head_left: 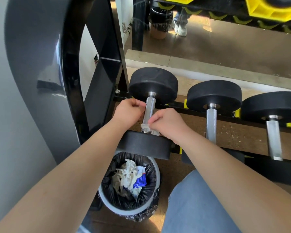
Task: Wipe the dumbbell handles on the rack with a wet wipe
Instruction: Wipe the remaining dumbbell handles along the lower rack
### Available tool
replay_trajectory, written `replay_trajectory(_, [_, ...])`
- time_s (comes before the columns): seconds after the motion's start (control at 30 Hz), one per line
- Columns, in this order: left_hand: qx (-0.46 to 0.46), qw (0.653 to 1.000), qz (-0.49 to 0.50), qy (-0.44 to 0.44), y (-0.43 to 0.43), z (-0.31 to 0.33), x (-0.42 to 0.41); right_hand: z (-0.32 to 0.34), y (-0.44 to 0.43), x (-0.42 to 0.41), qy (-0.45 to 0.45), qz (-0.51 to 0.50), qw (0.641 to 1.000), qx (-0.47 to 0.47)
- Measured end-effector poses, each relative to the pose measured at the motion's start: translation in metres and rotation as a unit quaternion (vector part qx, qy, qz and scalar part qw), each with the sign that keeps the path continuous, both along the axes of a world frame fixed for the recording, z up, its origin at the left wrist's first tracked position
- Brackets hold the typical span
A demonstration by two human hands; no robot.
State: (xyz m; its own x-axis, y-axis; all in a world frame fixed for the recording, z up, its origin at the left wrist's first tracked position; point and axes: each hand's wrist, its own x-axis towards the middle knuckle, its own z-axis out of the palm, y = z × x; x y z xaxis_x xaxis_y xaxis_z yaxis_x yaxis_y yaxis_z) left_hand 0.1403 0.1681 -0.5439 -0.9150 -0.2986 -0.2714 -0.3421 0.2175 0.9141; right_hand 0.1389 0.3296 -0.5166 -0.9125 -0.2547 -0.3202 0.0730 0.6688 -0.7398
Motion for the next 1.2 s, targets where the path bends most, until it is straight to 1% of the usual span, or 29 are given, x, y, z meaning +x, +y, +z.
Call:
replay_trajectory(0.03, [0.002, 1.0, -0.001, 0.0, 0.0, 0.0, 0.0, 0.001, -0.001, 0.0, -0.001, -0.013, 1.0, -0.016])
replay_trajectory(0.1, [0.0, 1.0, 0.001, 0.001, 0.0, 0.0, 0.0, 0.003, -0.009, -0.006, 0.005, -0.081, 0.995, -0.064])
replay_trajectory(0.2, [0.005, 1.0, 0.002, 0.004, 0.0, 0.001, 0.002, 0.002, -0.021, -0.028, 0.073, -0.159, 0.981, -0.089])
replay_trajectory(0.23, [0.007, 1.0, 0.0, 0.005, 0.001, 0.002, 0.002, 0.002, -0.022, -0.034, 0.075, -0.178, 0.975, -0.107])
replay_trajectory(0.3, [0.008, 1.0, -0.003, 0.004, 0.003, 0.003, 0.002, 0.0, -0.022, -0.037, 0.038, -0.196, 0.971, -0.132])
replay_trajectory(0.37, [0.009, 1.0, 0.001, 0.0, 0.004, 0.004, 0.002, -0.002, -0.016, -0.032, -0.046, -0.17, 0.975, -0.134])
replay_trajectory(0.43, [0.01, 1.0, 0.002, -0.009, 0.003, 0.004, 0.001, -0.002, -0.009, -0.024, -0.158, -0.063, 0.982, -0.086])
replay_trajectory(0.5, [0.012, 1.0, 0.002, -0.013, 0.004, 0.005, 0.001, 0.001, -0.001, -0.02, -0.246, 0.029, 0.969, -0.021])
replay_trajectory(0.53, [0.012, 1.0, 0.002, -0.013, 0.004, 0.005, 0.0, 0.001, 0.0, -0.022, -0.267, 0.045, 0.963, -0.01])
replay_trajectory(0.57, [0.01, 1.0, 0.004, -0.013, 0.004, 0.005, 0.001, 0.001, -0.001, -0.026, -0.278, 0.043, 0.959, -0.023])
replay_trajectory(0.6, [0.01, 1.0, 0.006, -0.014, 0.004, 0.006, 0.001, -0.002, -0.004, -0.033, -0.275, 0.016, 0.96, -0.057])
replay_trajectory(0.63, [0.013, 1.0, 0.007, -0.017, 0.004, 0.006, 0.002, -0.006, -0.008, -0.04, -0.262, -0.035, 0.959, -0.103])
replay_trajectory(0.67, [0.021, 1.0, 0.01, -0.021, 0.004, 0.007, 0.001, -0.008, -0.012, -0.045, -0.245, -0.092, 0.952, -0.158])
replay_trajectory(0.7, [0.032, 0.999, 0.013, -0.025, 0.004, 0.007, 0.001, -0.011, -0.015, -0.05, -0.239, -0.138, 0.937, -0.216])
replay_trajectory(0.73, [0.041, 0.999, 0.018, -0.03, 0.005, 0.007, 0.0, -0.014, -0.015, -0.052, -0.242, -0.162, 0.923, -0.252])
replay_trajectory(0.77, [0.049, 0.998, 0.022, -0.035, 0.005, 0.008, 0.0, -0.016, -0.014, -0.051, -0.251, -0.157, 0.918, -0.263])
replay_trajectory(0.8, [0.053, 0.998, 0.023, -0.039, 0.005, 0.007, 0.0, -0.017, -0.01, -0.048, -0.265, -0.127, 0.924, -0.243])
replay_trajectory(0.83, [0.054, 0.997, 0.023, -0.043, 0.005, 0.008, 0.0, -0.016, -0.007, -0.043, -0.282, -0.072, 0.939, -0.186])
replay_trajectory(0.87, [0.054, 0.997, 0.02, -0.046, 0.005, 0.007, 0.0, -0.016, -0.004, -0.036, -0.295, -0.011, 0.949, -0.109])
replay_trajectory(0.9, [0.055, 0.997, 0.017, -0.05, 0.005, 0.008, 0.0, -0.016, -0.003, -0.032, -0.297, 0.032, 0.953, -0.047])
replay_trajectory(0.93, [0.057, 0.997, 0.015, -0.053, 0.005, 0.007, 0.0, -0.018, -0.003, -0.031, -0.293, 0.043, 0.955, -0.02])
replay_trajectory(0.97, [0.061, 0.997, 0.015, -0.055, 0.006, 0.008, 0.0, -0.02, -0.005, -0.033, -0.292, 0.028, 0.955, -0.033])
replay_trajectory(1.0, [0.065, 0.996, 0.015, -0.056, 0.006, 0.009, 0.0, -0.02, -0.008, -0.037, -0.295, -0.011, 0.952, -0.08])
replay_trajectory(1.03, [0.069, 0.996, 0.014, -0.056, 0.007, 0.01, 0.0, -0.02, -0.01, -0.044, -0.301, -0.071, 0.939, -0.15])
replay_trajectory(1.07, [0.073, 0.996, 0.014, -0.055, 0.007, 0.011, 0.001, -0.017, -0.012, -0.051, -0.308, -0.138, 0.911, -0.237])
replay_trajectory(1.1, [0.077, 0.995, 0.014, -0.054, 0.007, 0.011, 0.001, -0.013, -0.013, -0.059, -0.304, -0.199, 0.875, -0.319])
replay_trajectory(1.13, [0.078, 0.995, 0.011, -0.055, 0.007, 0.011, 0.001, -0.012, -0.013, -0.063, -0.284, -0.239, 0.852, -0.37])
replay_trajectory(1.17, [0.08, 0.995, 0.01, -0.058, 0.007, 0.012, 0.001, -0.011, -0.014, -0.064, -0.251, -0.249, 0.857, -0.374])
replay_trajectory(1.2, [0.083, 0.995, 0.008, -0.063, 0.006, 0.011, 0.0, -0.01, -0.014, -0.058, -0.211, -0.237, 0.885, -0.34])
